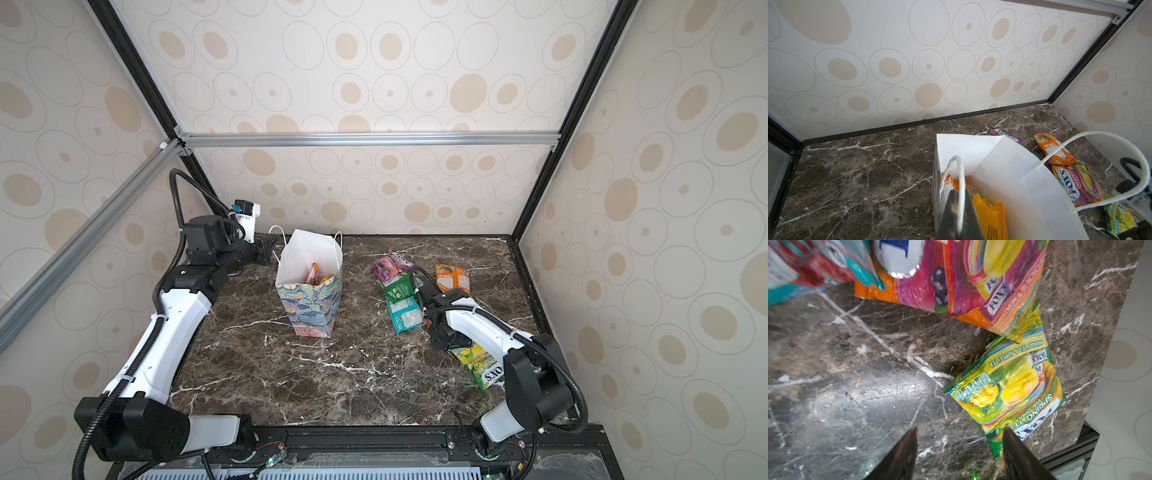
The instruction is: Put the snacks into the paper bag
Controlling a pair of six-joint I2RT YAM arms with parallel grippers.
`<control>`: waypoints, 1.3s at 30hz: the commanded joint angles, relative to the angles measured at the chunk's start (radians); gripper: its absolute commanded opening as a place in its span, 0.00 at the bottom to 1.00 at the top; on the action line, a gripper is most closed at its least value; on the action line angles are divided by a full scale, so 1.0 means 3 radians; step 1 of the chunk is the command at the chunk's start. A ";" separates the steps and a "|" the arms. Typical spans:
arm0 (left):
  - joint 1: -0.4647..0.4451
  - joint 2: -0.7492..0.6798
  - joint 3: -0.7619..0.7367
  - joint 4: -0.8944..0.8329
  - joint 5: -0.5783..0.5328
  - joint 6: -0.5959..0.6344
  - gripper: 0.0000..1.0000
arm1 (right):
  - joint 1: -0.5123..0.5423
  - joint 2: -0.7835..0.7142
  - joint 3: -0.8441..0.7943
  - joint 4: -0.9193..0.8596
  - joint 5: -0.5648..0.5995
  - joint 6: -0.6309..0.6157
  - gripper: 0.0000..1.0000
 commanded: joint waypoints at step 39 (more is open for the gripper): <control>0.0021 0.0123 0.0168 -0.0023 0.0038 -0.0028 0.03 | 0.0147 0.1021 0.0214 -0.0220 0.0684 -0.0038 0.54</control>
